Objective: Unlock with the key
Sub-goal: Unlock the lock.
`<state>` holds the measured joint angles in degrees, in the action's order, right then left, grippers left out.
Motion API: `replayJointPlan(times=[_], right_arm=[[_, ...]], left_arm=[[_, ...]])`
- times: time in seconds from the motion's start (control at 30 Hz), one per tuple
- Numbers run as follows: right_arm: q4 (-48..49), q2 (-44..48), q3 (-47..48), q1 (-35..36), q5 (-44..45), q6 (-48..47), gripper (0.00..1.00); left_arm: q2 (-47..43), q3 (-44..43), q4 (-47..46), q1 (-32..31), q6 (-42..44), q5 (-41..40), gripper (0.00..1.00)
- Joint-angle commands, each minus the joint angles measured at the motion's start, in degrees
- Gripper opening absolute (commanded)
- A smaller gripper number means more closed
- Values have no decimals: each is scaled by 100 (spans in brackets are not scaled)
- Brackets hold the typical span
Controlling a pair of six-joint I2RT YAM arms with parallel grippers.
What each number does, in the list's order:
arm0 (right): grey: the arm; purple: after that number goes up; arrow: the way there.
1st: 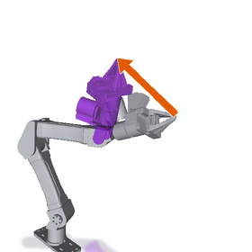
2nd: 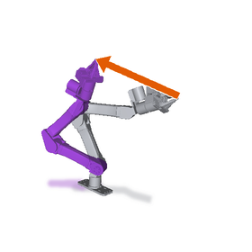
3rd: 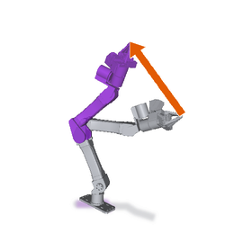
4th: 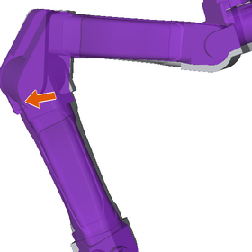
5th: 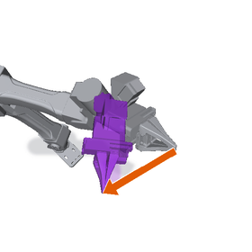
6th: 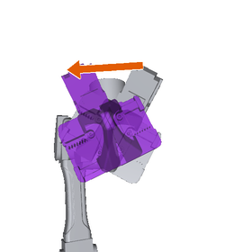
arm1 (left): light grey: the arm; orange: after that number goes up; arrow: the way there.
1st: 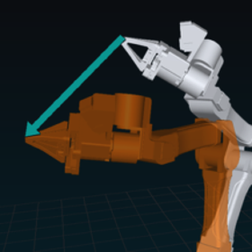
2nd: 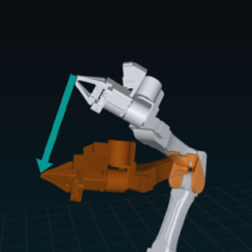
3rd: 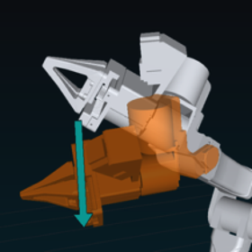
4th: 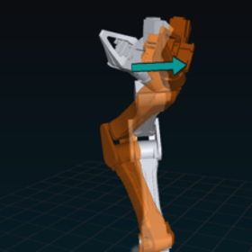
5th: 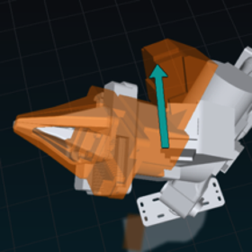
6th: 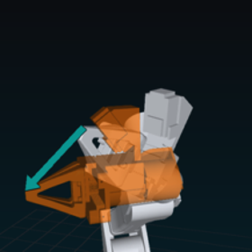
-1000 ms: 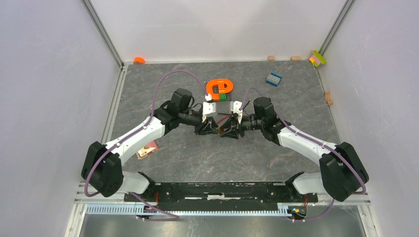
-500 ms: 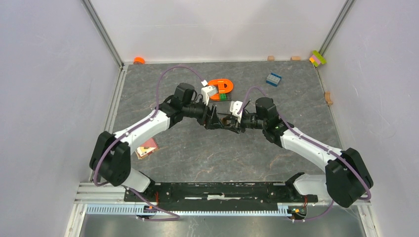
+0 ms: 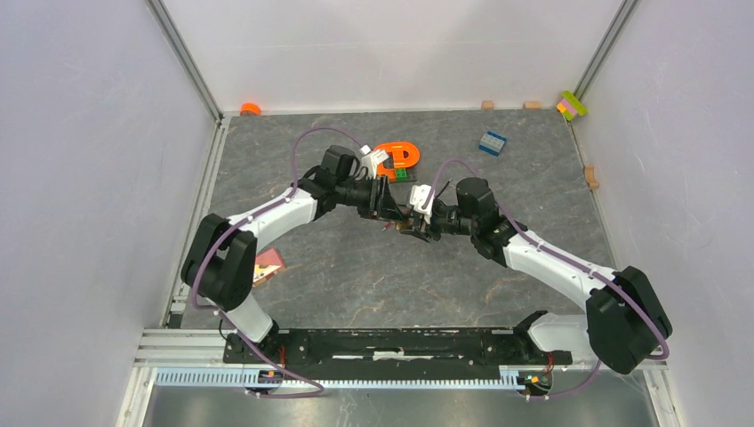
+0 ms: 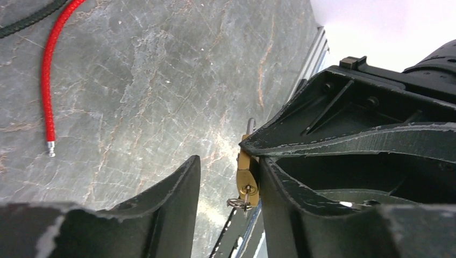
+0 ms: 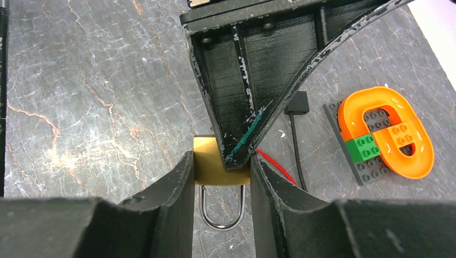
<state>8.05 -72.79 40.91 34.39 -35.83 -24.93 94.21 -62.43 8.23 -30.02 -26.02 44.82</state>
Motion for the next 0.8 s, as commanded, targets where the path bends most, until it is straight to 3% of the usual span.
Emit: replayJointPlan(times=[0.0,0.17,0.33,0.5,0.77], right_arm=[[350,187,150,24,311,20,0],[447,135,142,24,489,158,0],[453,98,144,25,563,199,3],[175,169,227,-100,619,120,48],[-398,406,283,-214,328,-416,73]], left_arm=[[132,-93,-399,-17,-578,375,49],[393,-69,-708,-18,-977,854,39],[551,-46,-1085,-13,-1243,1078,17],[271,-91,-966,106,-909,1028,2],[-29,-181,-551,153,-255,965,2]])
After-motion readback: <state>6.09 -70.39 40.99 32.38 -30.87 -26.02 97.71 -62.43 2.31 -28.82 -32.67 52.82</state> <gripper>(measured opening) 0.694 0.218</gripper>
